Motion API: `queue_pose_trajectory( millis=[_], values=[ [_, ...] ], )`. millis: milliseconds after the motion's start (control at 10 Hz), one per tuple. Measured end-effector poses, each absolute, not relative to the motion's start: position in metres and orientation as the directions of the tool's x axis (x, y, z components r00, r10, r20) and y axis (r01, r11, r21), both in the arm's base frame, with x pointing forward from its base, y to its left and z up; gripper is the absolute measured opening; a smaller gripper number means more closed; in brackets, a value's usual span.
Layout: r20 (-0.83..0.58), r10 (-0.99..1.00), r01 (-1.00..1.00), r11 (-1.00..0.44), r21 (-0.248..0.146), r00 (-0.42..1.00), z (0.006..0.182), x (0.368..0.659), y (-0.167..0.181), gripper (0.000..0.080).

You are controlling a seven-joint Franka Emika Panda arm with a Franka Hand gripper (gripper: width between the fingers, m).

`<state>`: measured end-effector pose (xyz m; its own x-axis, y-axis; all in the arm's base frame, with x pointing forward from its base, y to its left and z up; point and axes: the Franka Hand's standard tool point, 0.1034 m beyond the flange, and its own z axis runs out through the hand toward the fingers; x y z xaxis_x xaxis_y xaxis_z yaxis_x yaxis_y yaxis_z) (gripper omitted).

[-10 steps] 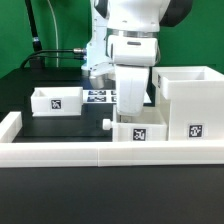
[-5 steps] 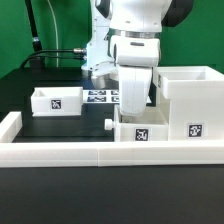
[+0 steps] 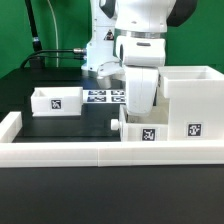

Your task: Assemble drawer

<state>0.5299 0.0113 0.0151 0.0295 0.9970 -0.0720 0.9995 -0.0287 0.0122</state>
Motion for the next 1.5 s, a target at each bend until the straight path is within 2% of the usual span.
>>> queue_pose_trajectory(
  millis=[100,400,900,1100,1200,1300,1400,1500],
  values=[
    [-0.066,0.997,0.999,-0.028,0.037,0.031,0.0144,0.5303,0.0114,0.0042],
    [-0.066,0.997,0.999,-0.03,0.037,0.032,0.0143,0.5301,0.0108,0.0042],
    [-0.076,0.996,0.999,-0.037,0.004,0.037,0.0126,0.5317,0.0117,0.0042],
    [-0.08,0.996,0.999,-0.038,0.006,0.038,0.013,0.5321,0.0111,0.0042],
    [-0.08,0.996,0.999,-0.04,0.005,0.04,0.0126,0.5317,0.01,0.0115],
    [-0.08,0.996,0.999,-0.041,0.006,0.041,0.0132,0.5319,0.0093,0.0115],
    [-0.079,0.996,0.999,-0.042,0.01,0.043,0.0159,0.5331,0.009,0.0297],
    [-0.078,0.996,0.999,-0.046,0.015,0.047,0.0189,0.5342,0.0099,0.0297]
  ],
)
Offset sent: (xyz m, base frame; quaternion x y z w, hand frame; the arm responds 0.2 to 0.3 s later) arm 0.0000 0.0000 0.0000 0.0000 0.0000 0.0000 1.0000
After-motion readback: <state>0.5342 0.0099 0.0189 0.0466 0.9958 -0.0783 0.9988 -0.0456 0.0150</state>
